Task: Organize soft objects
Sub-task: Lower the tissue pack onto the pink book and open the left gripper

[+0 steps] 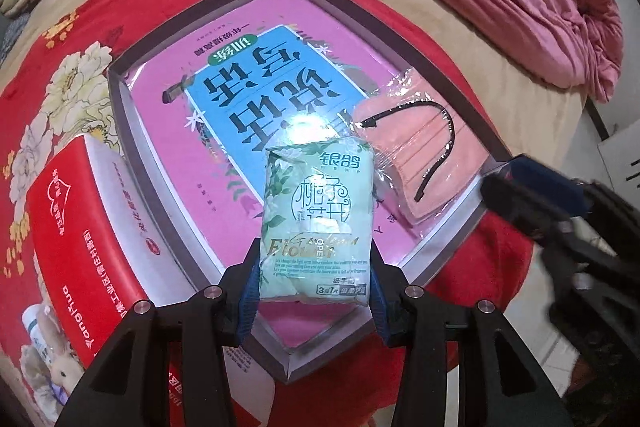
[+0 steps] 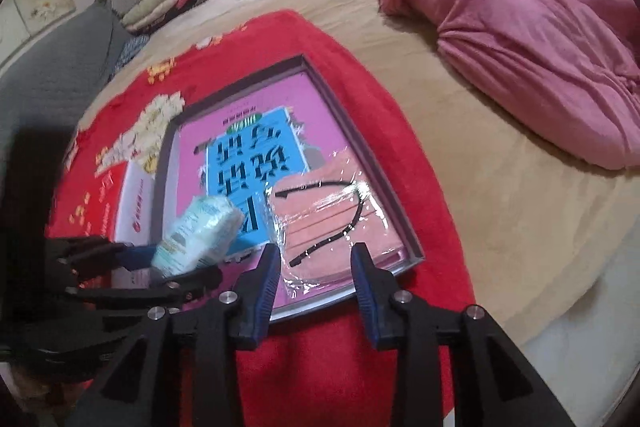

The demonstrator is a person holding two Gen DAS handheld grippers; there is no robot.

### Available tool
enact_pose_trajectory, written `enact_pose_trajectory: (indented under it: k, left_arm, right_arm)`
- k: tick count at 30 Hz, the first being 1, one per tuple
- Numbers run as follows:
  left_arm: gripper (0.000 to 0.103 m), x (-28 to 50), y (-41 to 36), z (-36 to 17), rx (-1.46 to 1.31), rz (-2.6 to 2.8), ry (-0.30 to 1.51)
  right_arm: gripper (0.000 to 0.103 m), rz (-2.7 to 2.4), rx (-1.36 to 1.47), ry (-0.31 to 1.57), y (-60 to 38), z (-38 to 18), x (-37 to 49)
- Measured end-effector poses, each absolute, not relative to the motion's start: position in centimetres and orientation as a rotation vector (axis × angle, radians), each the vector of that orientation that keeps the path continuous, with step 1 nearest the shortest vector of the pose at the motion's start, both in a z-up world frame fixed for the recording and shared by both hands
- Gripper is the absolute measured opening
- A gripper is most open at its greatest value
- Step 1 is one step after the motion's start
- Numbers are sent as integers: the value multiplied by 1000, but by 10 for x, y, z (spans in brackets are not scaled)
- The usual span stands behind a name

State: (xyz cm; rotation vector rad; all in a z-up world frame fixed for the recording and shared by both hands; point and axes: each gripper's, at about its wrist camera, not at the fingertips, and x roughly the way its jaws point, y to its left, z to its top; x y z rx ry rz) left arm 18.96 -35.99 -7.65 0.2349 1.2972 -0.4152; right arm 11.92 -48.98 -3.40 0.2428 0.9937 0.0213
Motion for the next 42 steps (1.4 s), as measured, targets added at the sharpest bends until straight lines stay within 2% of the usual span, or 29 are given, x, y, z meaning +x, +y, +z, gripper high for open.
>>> enact_pose_trajectory:
  k: [9,18,20,21,28,35,42]
  left_arm:
    - [51,188,-369,-83,320,-412,1329]
    - [53,186,-367,-82,309,-417,1324]
    - [65,184,-365,-80,289,-421,1325]
    - [67,183,-364,-78,282,-423,1322]
    - [67,168,-351,-56,238,-449,1284]
    - [75,146,-328,-24,182,-481,1237]
    - [76,134,-295,-2,102,-486,1200]
  right_arm:
    - [37,2,268,920,-496,-3,108]
    - [38,-5,258,905,-495,5,104]
    - [41,-12,252,908,-494,6,103]
    - [45,-16,251,906,-493,7,101]
    - [48,-29,231,900,-489,13,98]
    - [53,-30,196,888,-476,23,97]
    - [61,-27,179,873,-458,32,96]
